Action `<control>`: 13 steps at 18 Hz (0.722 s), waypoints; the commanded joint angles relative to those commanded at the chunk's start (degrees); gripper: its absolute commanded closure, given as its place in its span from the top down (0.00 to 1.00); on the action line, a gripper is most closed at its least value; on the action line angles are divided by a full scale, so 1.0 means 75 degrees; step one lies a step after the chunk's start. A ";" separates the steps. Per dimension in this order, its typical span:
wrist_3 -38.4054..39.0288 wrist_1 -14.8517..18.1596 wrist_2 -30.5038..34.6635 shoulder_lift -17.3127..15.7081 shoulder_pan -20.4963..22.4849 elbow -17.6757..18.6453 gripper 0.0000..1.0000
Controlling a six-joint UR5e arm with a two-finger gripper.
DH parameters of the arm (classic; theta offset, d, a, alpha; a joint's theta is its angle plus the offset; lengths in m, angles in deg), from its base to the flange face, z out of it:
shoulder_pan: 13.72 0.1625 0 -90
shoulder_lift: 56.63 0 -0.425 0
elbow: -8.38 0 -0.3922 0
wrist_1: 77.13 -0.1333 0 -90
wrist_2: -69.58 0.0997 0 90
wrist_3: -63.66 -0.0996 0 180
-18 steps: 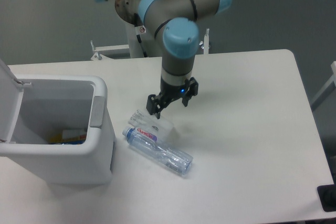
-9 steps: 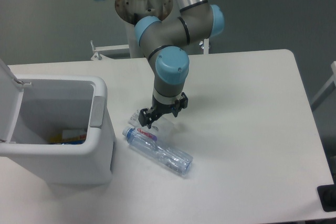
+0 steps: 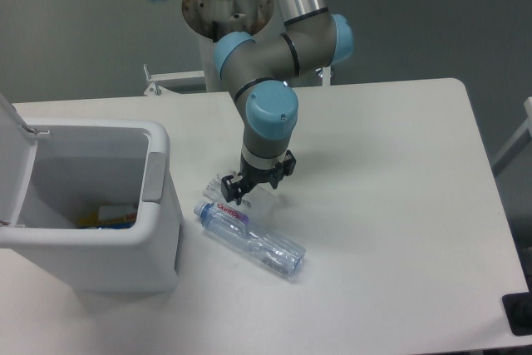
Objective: Place the trash in the trash can
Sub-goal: 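Close the gripper on the white paper wrapper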
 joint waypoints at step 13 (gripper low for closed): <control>-0.0117 0.0047 0.0350 -0.0094 0.0175 -0.0187 0.06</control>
